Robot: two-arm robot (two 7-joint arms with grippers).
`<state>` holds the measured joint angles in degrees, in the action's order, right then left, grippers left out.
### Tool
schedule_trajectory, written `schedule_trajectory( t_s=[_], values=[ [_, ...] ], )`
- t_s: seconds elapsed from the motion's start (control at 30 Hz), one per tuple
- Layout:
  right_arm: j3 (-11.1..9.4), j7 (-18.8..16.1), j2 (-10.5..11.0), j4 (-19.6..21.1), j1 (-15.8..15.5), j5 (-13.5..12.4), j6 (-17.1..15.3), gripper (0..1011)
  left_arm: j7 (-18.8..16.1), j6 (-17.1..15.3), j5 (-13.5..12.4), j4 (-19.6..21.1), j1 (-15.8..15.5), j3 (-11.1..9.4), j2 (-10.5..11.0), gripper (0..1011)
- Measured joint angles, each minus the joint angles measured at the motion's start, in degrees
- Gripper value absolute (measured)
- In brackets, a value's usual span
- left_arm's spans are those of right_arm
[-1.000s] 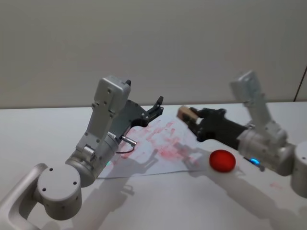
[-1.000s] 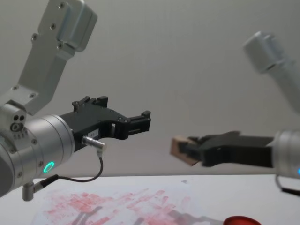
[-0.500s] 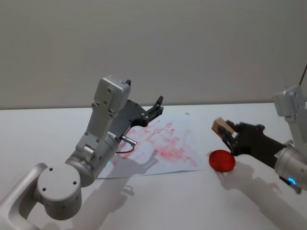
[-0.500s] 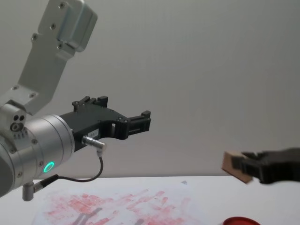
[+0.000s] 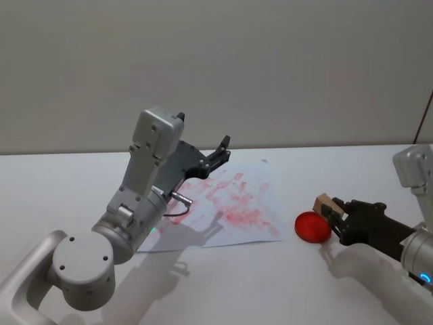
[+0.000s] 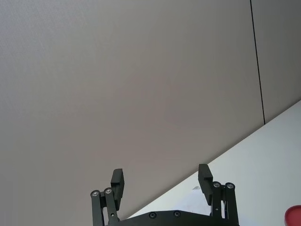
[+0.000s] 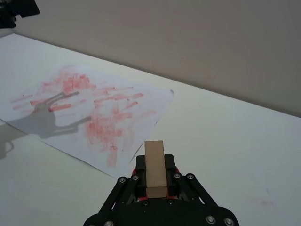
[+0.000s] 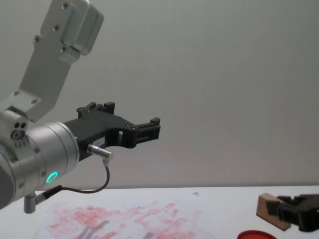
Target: Use the one hand to pick up the stamp and affix it onto the A4 paper.
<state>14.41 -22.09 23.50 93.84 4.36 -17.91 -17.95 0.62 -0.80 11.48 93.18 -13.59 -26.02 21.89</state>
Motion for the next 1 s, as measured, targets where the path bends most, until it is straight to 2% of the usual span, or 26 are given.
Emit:
schedule_trajectory(
  t_s=[0.33, 0.9, 1.0],
  values=[
    [0.6, -1.1, -0.4, -3.0, 1.1, 1.6, -0.6, 216, 0.0, 0.0, 0.0, 0.0, 0.0, 0.0, 0.0, 1001],
    [2.3, -4.5, -3.1, -9.4, 5.6, 5.4, -0.6, 217, 0.0, 0.0, 0.0, 0.0, 0.0, 0.0, 0.0, 1001],
    [2.4, -4.7, -3.3, -9.9, 6.0, 5.7, -0.5, 248, 0.0, 0.0, 0.0, 0.0, 0.0, 0.0, 0.0, 1001]
  ],
)
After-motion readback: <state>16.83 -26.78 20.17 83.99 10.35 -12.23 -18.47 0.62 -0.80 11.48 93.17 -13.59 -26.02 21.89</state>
